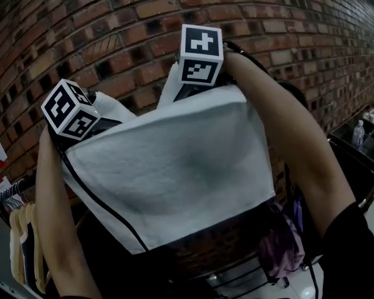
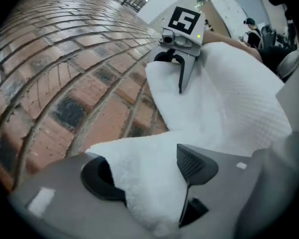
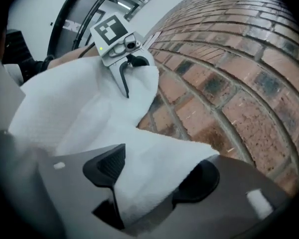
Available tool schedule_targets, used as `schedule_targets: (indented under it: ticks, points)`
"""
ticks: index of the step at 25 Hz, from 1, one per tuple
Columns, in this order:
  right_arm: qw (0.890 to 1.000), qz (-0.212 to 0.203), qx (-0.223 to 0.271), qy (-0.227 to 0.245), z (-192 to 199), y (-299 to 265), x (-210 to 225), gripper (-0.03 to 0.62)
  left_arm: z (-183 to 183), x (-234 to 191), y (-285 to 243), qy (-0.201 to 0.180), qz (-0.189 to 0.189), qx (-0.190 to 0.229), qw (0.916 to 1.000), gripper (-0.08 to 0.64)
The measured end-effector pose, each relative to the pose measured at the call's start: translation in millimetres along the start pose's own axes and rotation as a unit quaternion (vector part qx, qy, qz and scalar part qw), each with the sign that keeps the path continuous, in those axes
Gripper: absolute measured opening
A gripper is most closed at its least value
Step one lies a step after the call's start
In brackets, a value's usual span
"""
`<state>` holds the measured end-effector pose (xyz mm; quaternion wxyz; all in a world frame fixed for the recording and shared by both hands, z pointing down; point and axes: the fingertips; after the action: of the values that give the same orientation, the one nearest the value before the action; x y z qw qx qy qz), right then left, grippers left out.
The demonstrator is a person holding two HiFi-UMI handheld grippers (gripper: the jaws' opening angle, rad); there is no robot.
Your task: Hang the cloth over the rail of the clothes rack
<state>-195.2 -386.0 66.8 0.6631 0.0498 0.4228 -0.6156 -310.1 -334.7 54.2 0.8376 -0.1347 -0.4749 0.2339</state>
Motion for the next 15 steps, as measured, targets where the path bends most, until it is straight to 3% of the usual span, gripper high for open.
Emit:
schedule_targets:
  ticks: [2, 6, 11, 15]
  points:
    - [1.0, 0.015, -0.008, -0.001, 5.1, 1.8, 5.6, 0.309, 5.3, -8.8, 3.9, 0.009, -0.013, 0.004, 0.9999, 0.35]
    - [0.999, -0.005, -0.043, -0.009, 20.9, 2.4, -2.1, 0.307, -2.5, -10.4, 11.9, 0.078, 0.014, 0.064, 0.9948, 0.377]
    - [0.993, -0.011, -0.119, 0.001, 49.6, 6.1, -7.2, 0.299, 34.2, -14.6, 27.8, 0.124, 0.021, 0.014, 0.9919, 0.368]
    - [0.995, 0.009, -0.103, 0.005, 45.7, 6.5, -0.1, 0.296, 61.7, -23.5, 47.0, 0.15, -0.003, 0.003, 0.9887, 0.368]
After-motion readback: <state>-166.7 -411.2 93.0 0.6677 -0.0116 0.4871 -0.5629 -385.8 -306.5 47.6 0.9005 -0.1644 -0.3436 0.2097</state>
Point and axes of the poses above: the fingertips, and each gripper's own axes: y backward along the fingers, x to its right, z out of its underside, and after that the axes turned 14 degrees about x, right-handed
